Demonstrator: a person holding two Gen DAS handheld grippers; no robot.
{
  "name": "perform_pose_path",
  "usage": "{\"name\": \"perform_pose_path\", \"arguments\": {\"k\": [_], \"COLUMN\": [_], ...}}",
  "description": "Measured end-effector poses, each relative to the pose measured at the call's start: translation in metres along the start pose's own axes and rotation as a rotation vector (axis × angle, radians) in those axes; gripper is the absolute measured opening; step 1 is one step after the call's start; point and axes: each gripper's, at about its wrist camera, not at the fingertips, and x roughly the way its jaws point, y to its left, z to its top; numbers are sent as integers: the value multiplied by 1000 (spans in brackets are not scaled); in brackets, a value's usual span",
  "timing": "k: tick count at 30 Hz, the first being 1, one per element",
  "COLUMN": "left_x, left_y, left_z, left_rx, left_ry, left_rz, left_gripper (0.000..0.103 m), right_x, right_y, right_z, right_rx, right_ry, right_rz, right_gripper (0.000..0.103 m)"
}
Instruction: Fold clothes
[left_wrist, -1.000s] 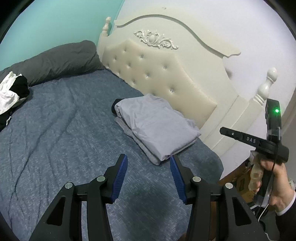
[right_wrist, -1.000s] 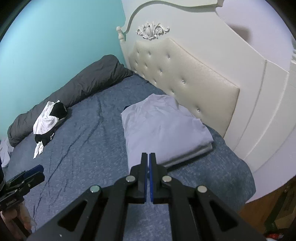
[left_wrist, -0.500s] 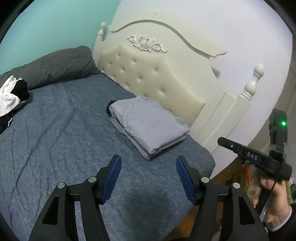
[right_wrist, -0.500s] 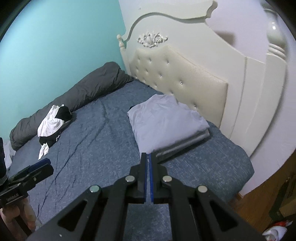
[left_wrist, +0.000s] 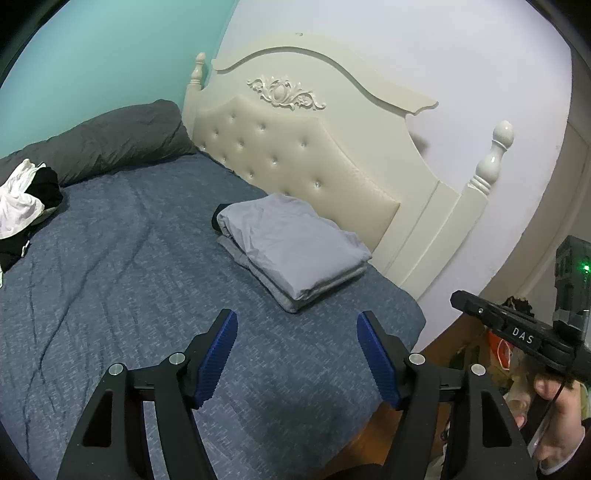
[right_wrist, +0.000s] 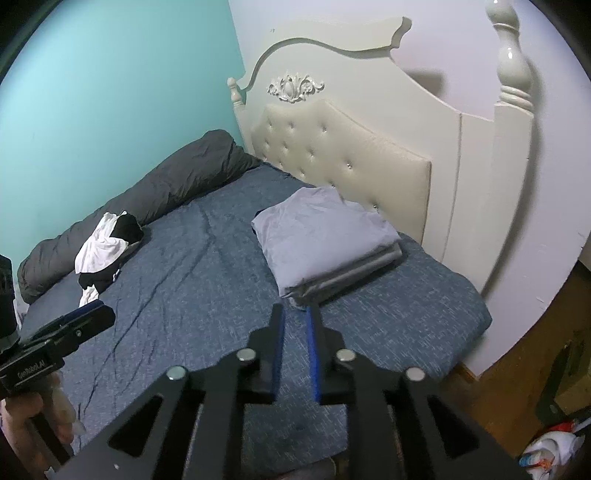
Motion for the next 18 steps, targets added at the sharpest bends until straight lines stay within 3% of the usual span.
{"name": "perform_pose_path", "arguments": {"k": [7,11,18], "left_x": [-13,-21,-31], "left_y": [-6,-11,-17], "left_z": [-4,-6,-7], "left_rx": [14,24,42], "left_ry": [-12,-19,-27], "left_rz": [-5,-7,-8], "left_gripper": [77,80,82], "right_x": [-22,-32,-44], "right_y": [8,12,20], "right_z": [-9,-17,-28], "right_rx": [-14,-7,-7], "right_ry": [-37,-44,-43], "right_rz": [-26,-20,-24], "right_gripper": [18,33,40]}}
